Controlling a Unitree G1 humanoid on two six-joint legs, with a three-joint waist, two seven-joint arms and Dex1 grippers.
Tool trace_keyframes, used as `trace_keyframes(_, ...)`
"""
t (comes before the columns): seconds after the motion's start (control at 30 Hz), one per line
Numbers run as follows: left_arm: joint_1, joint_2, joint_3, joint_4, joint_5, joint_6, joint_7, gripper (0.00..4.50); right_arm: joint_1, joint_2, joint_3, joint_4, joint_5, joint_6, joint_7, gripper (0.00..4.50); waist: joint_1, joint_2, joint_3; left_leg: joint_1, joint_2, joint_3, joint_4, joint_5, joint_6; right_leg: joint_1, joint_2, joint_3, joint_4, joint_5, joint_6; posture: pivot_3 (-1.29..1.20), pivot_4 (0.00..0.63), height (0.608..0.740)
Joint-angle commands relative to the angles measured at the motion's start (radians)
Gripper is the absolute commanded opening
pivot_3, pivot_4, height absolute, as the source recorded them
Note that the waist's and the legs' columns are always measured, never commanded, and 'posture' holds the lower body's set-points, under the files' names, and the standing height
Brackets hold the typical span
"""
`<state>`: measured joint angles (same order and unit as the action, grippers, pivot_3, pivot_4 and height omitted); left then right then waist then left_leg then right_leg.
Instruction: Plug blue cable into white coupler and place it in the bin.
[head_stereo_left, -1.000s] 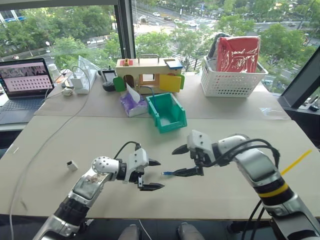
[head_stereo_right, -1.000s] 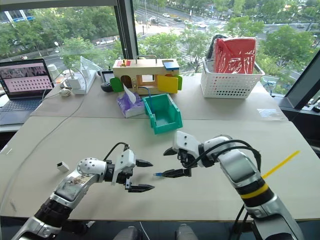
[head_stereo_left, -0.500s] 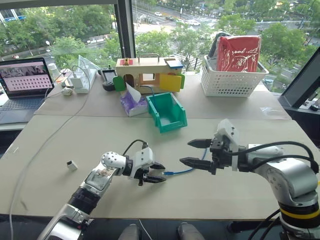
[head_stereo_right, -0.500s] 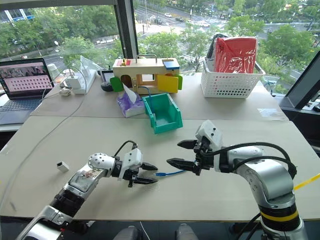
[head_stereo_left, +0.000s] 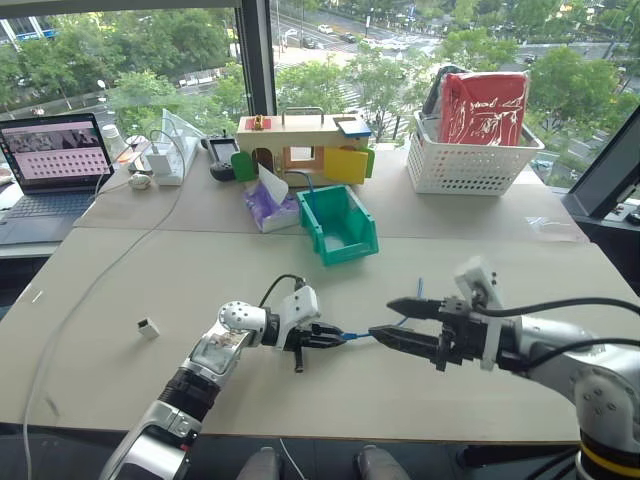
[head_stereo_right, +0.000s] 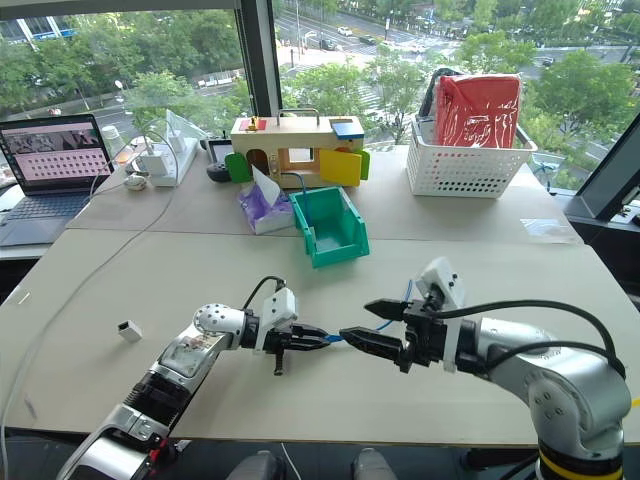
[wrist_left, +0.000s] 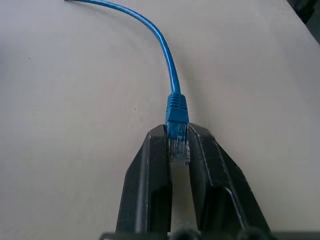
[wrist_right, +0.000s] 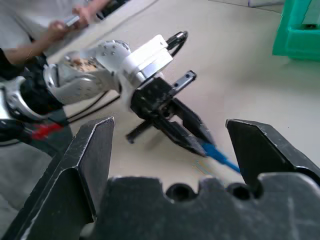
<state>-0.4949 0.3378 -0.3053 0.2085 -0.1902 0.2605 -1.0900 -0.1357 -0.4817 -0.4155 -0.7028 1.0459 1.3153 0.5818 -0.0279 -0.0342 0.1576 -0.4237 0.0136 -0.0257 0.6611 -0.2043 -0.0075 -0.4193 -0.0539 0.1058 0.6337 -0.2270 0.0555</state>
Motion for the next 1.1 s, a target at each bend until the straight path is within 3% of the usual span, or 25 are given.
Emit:
trace_keyframes(0.03,0.001,-0.045,0.035,-0.086,-0.018,0.09,0.105,0.07,0.155,0.175,-0.116,0.076,0.354,-0.076,-0.462,4.17,0.006,-0.001,-0.001,0.0,0.0,-0.002,0.0,0.0,0.0,0.001,0.0,-0.002,0.0,0.0,0.0,0.0,0.15,0.729)
trace_keyframes(0.07,-0.002,-0.051,0.038,-0.087,-0.01,0.1,0.125,0.07,0.18,0.205,-0.106,0.103,0.471,-0.156,-0.59,4.17,0.006,0.0,-0.001,0.0,0.0,-0.002,0.0,0.0,0.0,0.0,0.0,-0.002,0.0,0.0,0.0,0.0,0.15,0.729)
trace_keyframes(0.13,-0.008,-0.075,0.055,-0.098,-0.033,0.142,0.154,0.07,0.219,0.269,-0.073,0.123,0.512,-0.209,-0.715,4.17,-0.003,0.0,-0.001,0.0,-0.001,0.0,0.0,0.0,0.0,-0.001,-0.002,-0.001,0.003,0.0,0.0,0.0,0.15,0.729)
trace_keyframes(0.33,0.001,-0.07,0.014,-0.152,-0.013,0.151,0.141,0.07,0.232,0.344,0.082,0.137,0.616,-0.367,-0.93,4.17,-0.028,0.0,-0.001,0.002,0.001,0.001,0.0,0.001,0.002,-0.001,0.001,0.0,0.006,-0.005,0.005,0.0,0.15,0.729)
trace_keyframes(0.53,0.005,-0.072,-0.017,-0.17,0.005,0.155,0.155,0.07,0.201,0.325,0.192,0.194,0.555,-0.426,-0.932,4.17,-0.026,0.0,-0.001,0.002,0.0,0.0,0.0,0.001,0.002,-0.001,0.001,0.001,0.006,-0.005,0.005,0.0,0.15,0.729)
trace_keyframes(1.1,0.002,-0.07,-0.02,-0.174,-0.003,0.159,0.165,0.07,0.15,0.3,0.272,0.281,0.453,-0.51,-0.847,4.17,-0.019,0.0,-0.001,0.002,0.001,0.0,0.0,0.001,0.002,-0.002,0.001,0.001,0.006,-0.005,0.005,0.0,0.15,0.729)
